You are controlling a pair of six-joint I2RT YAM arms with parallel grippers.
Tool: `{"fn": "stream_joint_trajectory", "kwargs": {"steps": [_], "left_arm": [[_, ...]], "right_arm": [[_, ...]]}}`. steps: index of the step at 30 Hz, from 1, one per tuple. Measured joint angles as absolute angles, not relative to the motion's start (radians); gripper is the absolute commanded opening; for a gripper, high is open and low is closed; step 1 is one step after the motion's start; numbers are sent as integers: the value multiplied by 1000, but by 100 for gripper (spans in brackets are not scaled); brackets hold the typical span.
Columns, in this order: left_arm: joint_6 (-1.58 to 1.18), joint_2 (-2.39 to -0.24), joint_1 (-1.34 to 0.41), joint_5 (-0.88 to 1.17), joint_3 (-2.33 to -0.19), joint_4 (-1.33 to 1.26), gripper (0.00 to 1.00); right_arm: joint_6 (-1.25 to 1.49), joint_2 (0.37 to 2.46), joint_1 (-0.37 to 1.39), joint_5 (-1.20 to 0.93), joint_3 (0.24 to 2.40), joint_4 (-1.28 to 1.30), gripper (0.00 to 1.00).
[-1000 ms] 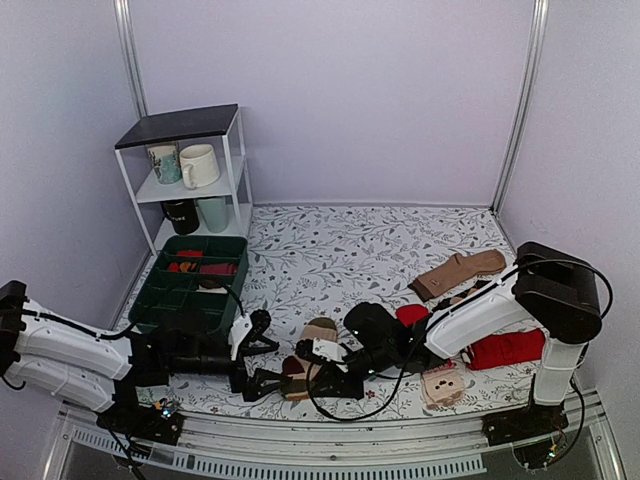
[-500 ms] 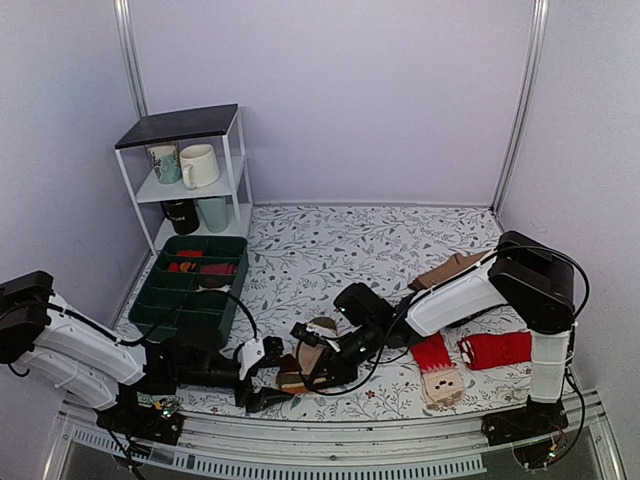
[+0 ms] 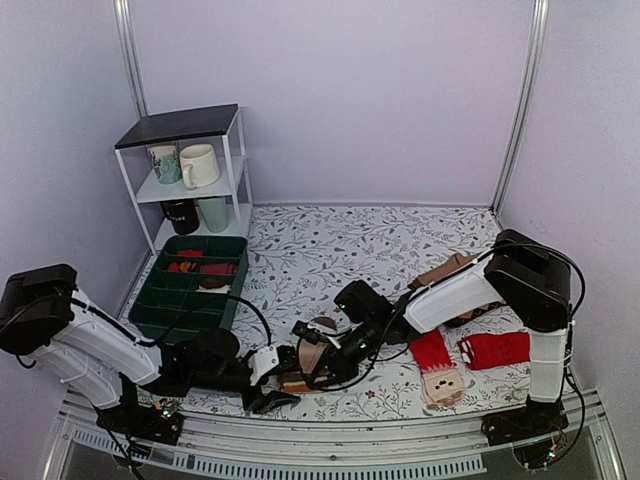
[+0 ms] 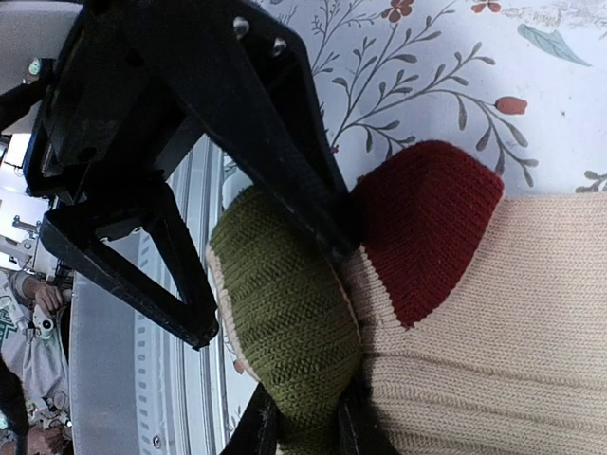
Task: Roll the socks
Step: Roll a pair of socks at the center of the board.
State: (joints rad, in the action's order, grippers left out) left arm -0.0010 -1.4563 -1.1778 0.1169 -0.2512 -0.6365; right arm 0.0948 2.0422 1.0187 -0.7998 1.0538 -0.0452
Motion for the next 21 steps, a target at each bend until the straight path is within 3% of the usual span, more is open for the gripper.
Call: {"fn": "stream_joint_trajectory", "kwargs": {"steps": [7,8,9,10,14,21], "left_arm": [[-15,-1458,-1180,98,-254,-619,30],[-16,-1457,-1180,97,-254,-617,22],[-21,-1457,-1180,96,-254,-616,5],[-26,-1457,-1180,96,-254,-615,0],[-32,-1457,-1180,97,-257,-609,0],[-116,-1474,-1171,133,-284,-585,0]], "right_arm": [[99,2051,1013,-819,1055,-44,12],[99,2053,1013,-822,1055,-44,12],[101,2054,1012,-823,1056,-44,12],[102,2055,1012,-825,1056,-44,12],[111,2056,1008,-831,1061,-38,15],[129,1997,1007,-795,1005,-58,37]]}}
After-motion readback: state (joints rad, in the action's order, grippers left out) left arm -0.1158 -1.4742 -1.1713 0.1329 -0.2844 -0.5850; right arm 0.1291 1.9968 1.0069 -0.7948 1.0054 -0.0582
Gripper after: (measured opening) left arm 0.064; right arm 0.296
